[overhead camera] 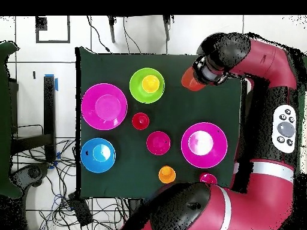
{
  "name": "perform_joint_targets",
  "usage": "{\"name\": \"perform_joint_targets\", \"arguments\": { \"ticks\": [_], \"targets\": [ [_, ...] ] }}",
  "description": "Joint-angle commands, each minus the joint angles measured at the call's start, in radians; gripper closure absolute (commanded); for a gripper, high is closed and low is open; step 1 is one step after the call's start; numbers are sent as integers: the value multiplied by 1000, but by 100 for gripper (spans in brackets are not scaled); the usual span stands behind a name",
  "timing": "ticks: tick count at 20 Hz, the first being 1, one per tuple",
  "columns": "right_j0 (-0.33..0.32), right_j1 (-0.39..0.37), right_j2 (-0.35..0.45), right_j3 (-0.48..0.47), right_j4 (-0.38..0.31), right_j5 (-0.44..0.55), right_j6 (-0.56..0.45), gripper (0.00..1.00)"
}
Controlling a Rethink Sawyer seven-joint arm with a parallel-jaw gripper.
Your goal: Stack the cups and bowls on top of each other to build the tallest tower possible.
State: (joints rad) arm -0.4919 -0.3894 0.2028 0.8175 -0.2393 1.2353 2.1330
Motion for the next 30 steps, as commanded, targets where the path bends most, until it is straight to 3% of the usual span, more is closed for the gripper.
{"name": "perform_joint_targets", "arguments": {
  "ticks": [1, 7, 10, 18, 25, 30],
  "targets": [
    [-2, -21, 131, 114, 80, -104, -123, 100],
    [-49, -52, 217, 248, 211, -248, -136, 100],
    [-56, -25, 240, 244, 239, -285, -135, 100],
    [-117, -40, 335, 399, 291, -446, -160, 100],
    [-112, -29, 324, 429, 275, -449, -83, 100],
    [-37, -56, 220, 415, 229, -393, 16, 100]
  ]
}}
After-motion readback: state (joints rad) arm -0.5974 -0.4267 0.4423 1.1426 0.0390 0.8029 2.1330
